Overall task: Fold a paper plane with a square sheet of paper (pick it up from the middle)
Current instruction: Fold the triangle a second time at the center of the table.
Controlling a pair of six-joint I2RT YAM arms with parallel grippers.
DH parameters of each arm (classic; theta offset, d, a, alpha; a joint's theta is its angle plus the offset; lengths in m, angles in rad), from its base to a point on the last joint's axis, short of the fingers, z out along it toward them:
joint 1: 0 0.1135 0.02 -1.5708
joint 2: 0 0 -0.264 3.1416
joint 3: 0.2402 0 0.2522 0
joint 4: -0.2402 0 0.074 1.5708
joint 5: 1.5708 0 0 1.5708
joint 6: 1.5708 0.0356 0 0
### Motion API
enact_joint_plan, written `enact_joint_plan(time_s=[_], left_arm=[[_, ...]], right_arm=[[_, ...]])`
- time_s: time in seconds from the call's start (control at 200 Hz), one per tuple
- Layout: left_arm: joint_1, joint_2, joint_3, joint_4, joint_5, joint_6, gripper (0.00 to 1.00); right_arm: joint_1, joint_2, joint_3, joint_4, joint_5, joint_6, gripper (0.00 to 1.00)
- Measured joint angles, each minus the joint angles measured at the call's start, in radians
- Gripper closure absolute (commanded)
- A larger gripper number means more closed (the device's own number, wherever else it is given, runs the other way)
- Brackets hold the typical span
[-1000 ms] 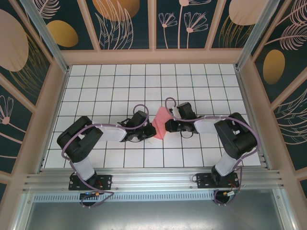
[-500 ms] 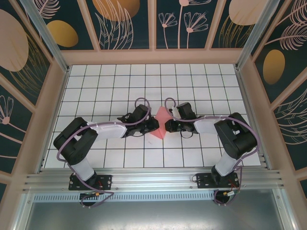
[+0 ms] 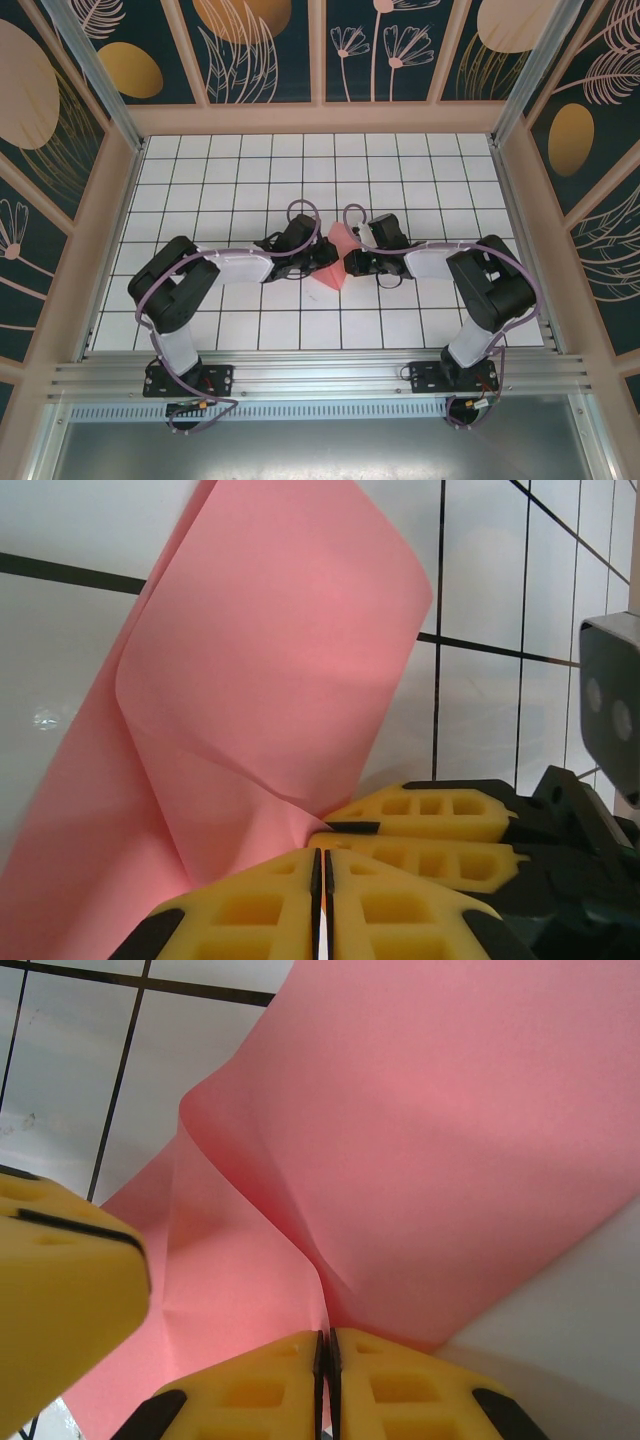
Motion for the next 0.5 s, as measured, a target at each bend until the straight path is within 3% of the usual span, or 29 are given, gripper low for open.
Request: enact_joint_plan(time_s=[0.5], left_arm=[[0.000, 0.040, -0.069, 0.051, -0.003, -0.023, 0.86]], right_arm=[[0.016, 0.000, 0.000, 0.005, 0.002, 0.003, 0.86]])
